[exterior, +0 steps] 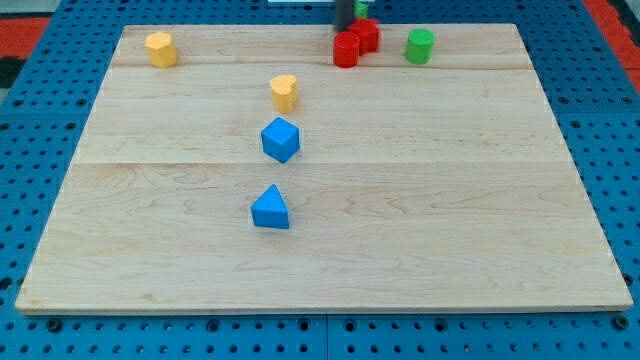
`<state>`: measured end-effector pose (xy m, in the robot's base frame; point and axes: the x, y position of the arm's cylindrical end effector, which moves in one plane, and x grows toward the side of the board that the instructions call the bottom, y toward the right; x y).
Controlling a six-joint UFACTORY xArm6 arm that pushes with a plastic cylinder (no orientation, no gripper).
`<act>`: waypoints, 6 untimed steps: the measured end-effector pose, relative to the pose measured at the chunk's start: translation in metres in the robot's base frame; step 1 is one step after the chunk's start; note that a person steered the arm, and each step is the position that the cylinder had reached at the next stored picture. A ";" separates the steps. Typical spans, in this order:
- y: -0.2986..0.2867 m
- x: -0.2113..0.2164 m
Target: Nudge the red circle
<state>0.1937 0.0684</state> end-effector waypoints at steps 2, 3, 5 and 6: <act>0.039 0.015; 0.029 0.003; -0.043 0.019; -0.083 0.029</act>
